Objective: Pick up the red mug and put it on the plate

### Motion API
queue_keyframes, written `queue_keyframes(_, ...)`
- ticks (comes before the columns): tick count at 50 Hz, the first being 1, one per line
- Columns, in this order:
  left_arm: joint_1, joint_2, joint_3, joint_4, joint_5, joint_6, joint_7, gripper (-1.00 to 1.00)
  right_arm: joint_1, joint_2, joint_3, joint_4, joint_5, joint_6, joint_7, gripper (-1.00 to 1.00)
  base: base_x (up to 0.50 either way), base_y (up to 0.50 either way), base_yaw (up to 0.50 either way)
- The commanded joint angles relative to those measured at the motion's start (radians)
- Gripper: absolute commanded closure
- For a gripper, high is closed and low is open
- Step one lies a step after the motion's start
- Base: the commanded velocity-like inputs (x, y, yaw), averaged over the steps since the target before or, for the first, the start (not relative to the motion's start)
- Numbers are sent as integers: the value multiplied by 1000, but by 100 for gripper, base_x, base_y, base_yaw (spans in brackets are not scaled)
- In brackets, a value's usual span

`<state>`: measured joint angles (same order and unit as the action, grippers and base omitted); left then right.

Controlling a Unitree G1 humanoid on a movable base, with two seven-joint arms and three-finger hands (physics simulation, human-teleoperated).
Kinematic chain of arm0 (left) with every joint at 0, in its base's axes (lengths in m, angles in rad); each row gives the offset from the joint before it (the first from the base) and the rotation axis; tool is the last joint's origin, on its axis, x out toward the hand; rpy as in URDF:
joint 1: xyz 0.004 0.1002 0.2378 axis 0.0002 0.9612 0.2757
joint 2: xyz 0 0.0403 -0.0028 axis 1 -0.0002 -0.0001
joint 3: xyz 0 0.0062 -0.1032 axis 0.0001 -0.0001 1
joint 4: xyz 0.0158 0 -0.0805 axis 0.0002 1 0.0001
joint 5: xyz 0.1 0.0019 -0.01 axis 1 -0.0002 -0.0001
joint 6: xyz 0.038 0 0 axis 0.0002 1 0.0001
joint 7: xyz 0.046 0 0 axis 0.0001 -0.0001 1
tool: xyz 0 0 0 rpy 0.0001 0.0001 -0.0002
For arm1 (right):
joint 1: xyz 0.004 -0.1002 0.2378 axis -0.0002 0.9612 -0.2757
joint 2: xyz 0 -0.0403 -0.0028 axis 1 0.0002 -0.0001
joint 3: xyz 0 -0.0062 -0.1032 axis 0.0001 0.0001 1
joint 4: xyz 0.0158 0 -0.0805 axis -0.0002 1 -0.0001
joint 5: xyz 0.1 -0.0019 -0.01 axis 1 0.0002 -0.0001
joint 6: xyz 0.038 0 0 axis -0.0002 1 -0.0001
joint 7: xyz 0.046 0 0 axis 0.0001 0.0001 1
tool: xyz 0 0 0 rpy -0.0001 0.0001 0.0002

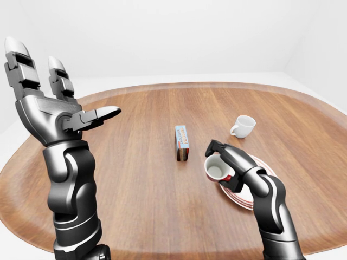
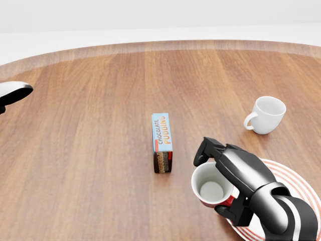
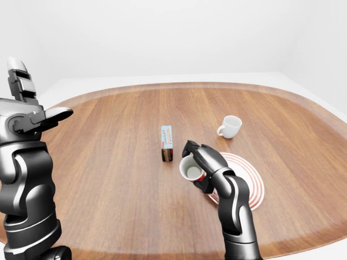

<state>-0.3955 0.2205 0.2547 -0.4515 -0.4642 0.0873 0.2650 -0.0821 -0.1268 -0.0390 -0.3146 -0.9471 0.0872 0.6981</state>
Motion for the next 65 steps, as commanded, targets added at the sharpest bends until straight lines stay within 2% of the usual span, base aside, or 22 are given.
queue_keyframes(1,-6,5,3,3,-2,0,2,-100,-48,-88,-133,67,43,0,0,100,0,0,0)
queue_keyframes(9,-8,7,3,2,-4,0,3,-100,-43,-132,-183,140,99,0,0,100,0,0,0)
queue_keyframes(29,-7,12,8,9,-7,0,2,-100,-79,-238,-284,385,231,0,-198,100,0,0,0)
queue_keyframes(36,-2,11,9,10,-5,0,-1,-100,-91,-250,-277,468,266,0,-285,100,0,0,0)
queue_keyframes(54,0,12,12,8,-7,0,-1,-100,-207,-298,-221,891,426,0,-549,100,0,0,0)
queue_keyframes(60,0,13,12,10,-6,0,-1,-100,-233,-316,-203,941,440,0,-602,100,0,0,0)
queue_keyframes(65,4,11,12,9,-6,0,-3,-100,-248,-322,-182,994,408,0,-699,100,0,0,0)
